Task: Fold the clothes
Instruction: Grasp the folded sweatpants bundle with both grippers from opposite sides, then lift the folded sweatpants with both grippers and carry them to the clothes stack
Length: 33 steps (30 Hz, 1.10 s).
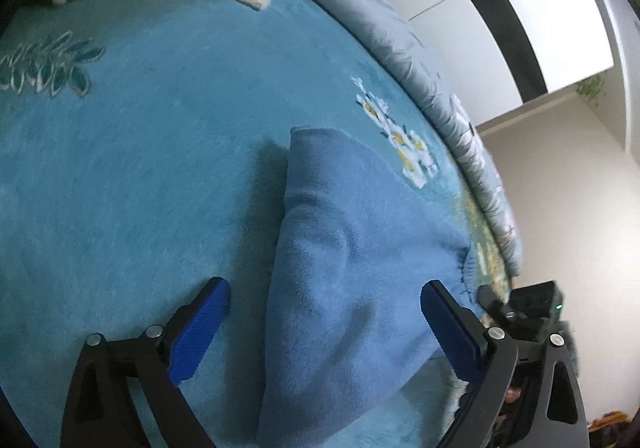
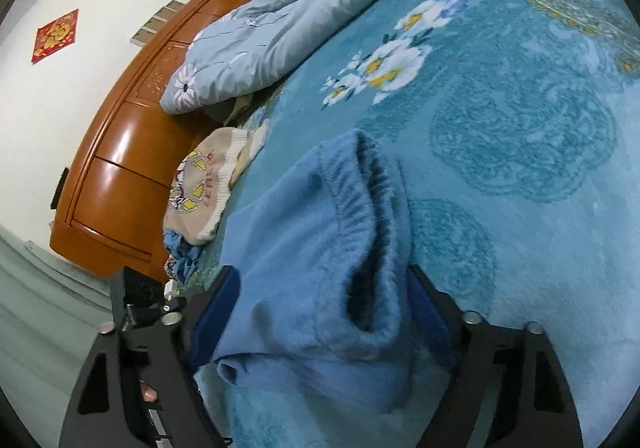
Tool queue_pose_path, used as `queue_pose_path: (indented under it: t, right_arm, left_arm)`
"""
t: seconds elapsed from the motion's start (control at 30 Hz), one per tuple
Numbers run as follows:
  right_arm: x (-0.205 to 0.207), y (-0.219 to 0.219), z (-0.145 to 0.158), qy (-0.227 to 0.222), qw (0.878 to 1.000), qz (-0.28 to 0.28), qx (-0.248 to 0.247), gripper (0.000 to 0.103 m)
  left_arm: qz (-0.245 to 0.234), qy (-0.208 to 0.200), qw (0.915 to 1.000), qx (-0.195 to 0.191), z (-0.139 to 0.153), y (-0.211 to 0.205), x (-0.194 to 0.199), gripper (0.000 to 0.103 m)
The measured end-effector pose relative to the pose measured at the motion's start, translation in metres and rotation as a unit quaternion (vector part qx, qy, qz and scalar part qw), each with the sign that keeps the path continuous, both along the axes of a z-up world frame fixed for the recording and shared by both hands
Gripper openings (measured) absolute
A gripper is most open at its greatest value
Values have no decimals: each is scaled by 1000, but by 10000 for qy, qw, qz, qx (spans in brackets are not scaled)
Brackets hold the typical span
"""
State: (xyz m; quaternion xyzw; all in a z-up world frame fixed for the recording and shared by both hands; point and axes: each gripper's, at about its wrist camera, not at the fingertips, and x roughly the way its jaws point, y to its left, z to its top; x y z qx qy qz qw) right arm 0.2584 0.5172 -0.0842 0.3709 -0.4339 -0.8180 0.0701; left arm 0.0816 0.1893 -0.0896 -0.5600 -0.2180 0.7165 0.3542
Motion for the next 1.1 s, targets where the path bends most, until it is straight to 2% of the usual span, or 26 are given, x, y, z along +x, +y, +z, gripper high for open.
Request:
queue_pose_path:
  t: [0.13,0.2,0.23,0.27,0.3,0.4,0.6,0.77,0.93,1.1]
  right_arm:
    - [6,7,-6,-76,9998,-167,-107,54]
    - [7,9,-9,-122,9996,-206,-136,47]
    - [7,9,-9,-143,9996,-211,-136,43]
    - [7,8,-8,-158,9996,-200,-125,41]
    - [6,7,-8,-172,9996,-181,-119,37]
    - [6,3,-4,-208,9996,-191,-70,32]
    - [13,-7,16,-75,9999,-21,72,29]
    - [26,-15,34,30,9998,108,191,29]
    - [43,-19,68,285,9985,178,441,29]
    - [75,-15,120,796,9933,181,814,29]
  left_arm:
    - [-24,-23,10000,36,-2,0,1,84]
    - [18,-79,10000,38,-4,0,0,65]
    - [55,-123,9999,20,-6,-1,-1,59]
    - [81,-154,9998,10,-8,-1,-1,48]
    - [87,-241,9997,64,-11,-2,-1,41]
    - [165,-298,9993,140,-12,-5,1,34]
    - [135,-169,9995,238,1,-9,12,27]
    - [77,42,9995,289,23,-16,28,26]
    - [-34,443,9983,380,60,-16,48,26]
    - [-192,997,9929,613,110,-8,74,26]
